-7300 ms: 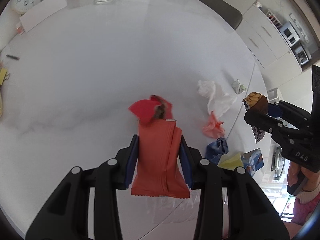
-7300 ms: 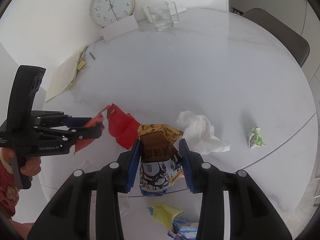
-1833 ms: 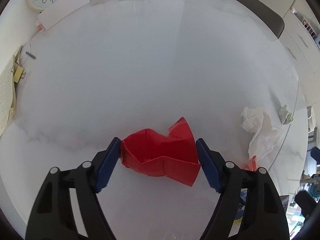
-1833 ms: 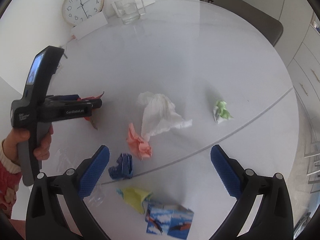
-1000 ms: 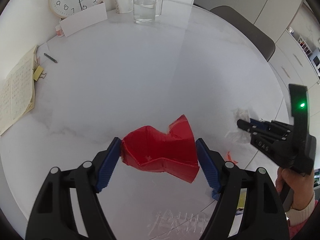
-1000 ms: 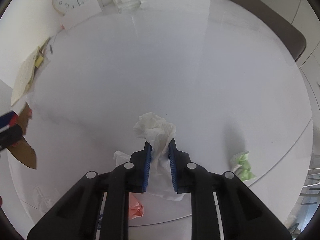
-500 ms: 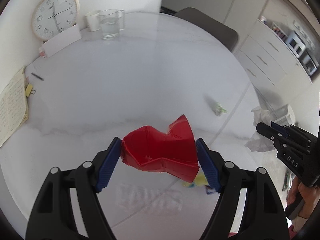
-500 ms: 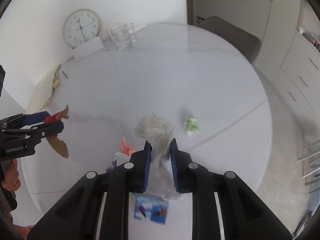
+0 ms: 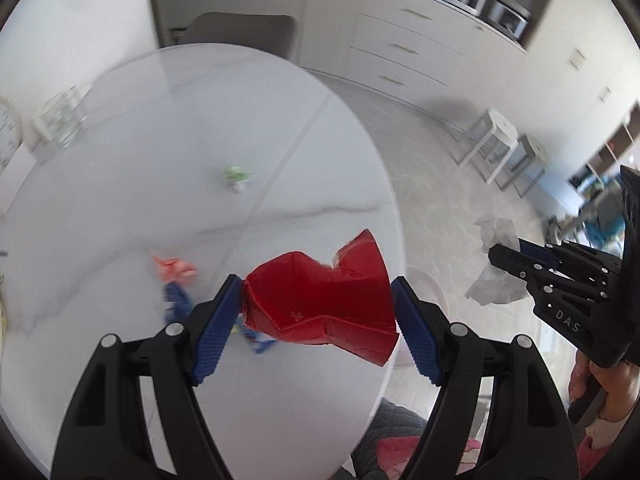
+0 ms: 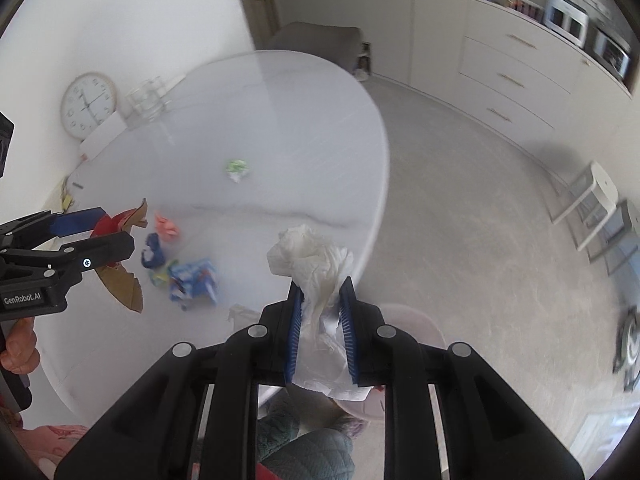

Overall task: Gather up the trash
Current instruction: 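Carry red paper and tissue to the wastebasket and open both tools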

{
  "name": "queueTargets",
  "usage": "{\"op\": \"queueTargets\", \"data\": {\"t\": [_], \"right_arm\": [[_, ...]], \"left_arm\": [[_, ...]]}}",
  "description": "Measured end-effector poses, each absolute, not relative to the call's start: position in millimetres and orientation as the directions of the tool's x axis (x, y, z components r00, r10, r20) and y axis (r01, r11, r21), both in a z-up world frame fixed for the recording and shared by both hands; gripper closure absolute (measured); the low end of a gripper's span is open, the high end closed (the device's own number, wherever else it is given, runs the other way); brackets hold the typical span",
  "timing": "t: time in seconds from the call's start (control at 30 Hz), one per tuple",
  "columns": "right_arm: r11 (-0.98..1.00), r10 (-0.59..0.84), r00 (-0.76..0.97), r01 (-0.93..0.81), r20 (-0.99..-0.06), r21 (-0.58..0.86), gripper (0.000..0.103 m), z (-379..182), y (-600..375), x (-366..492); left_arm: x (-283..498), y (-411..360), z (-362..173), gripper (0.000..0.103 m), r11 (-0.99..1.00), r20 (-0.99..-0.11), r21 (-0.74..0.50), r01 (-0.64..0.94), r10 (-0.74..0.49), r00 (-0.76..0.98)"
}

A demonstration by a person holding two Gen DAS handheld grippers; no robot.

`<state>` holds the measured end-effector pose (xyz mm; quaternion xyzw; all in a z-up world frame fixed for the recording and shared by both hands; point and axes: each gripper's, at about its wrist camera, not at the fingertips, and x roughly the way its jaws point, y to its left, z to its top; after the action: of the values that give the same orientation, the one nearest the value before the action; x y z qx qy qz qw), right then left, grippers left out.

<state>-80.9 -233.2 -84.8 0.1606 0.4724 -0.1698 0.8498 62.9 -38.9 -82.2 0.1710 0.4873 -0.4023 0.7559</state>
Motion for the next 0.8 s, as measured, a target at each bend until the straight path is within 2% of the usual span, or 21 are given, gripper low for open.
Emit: {"op": "queueTargets", "data": {"t": [0.3, 0.67, 0.77, 0.8], "right_arm": [[0.868, -0.123, 0.478, 0.477, -0.87, 0.14, 0.082, -102, -293, -159], [0.882, -0.066, 0.459, 0.442, -0.886, 0.164, 0.082, -121, -339, -192], [0.883, -0.056, 0.459, 0.437, -0.887, 0.17, 0.082, -124, -345, -196], [0.883, -0.053, 0.46, 0.437, -0.886, 0.173, 0.082, -125, -347, -197]], "left_arm": [[-31, -143, -122, 0.03, 0.515, -0.901, -0.16, 0.842, -0.425, 0.089], [-74, -209, -202, 0.029, 0.537, -0.945, -0.191, 0.822, -0.327, -0.007], [-78, -217, -216, 0.026, 0.559, -0.955, -0.207, 0.803, -0.295, -0.04], [-79, -218, -217, 0.021, 0.57, -0.958, -0.198, 0.797, -0.285, -0.035]]}}
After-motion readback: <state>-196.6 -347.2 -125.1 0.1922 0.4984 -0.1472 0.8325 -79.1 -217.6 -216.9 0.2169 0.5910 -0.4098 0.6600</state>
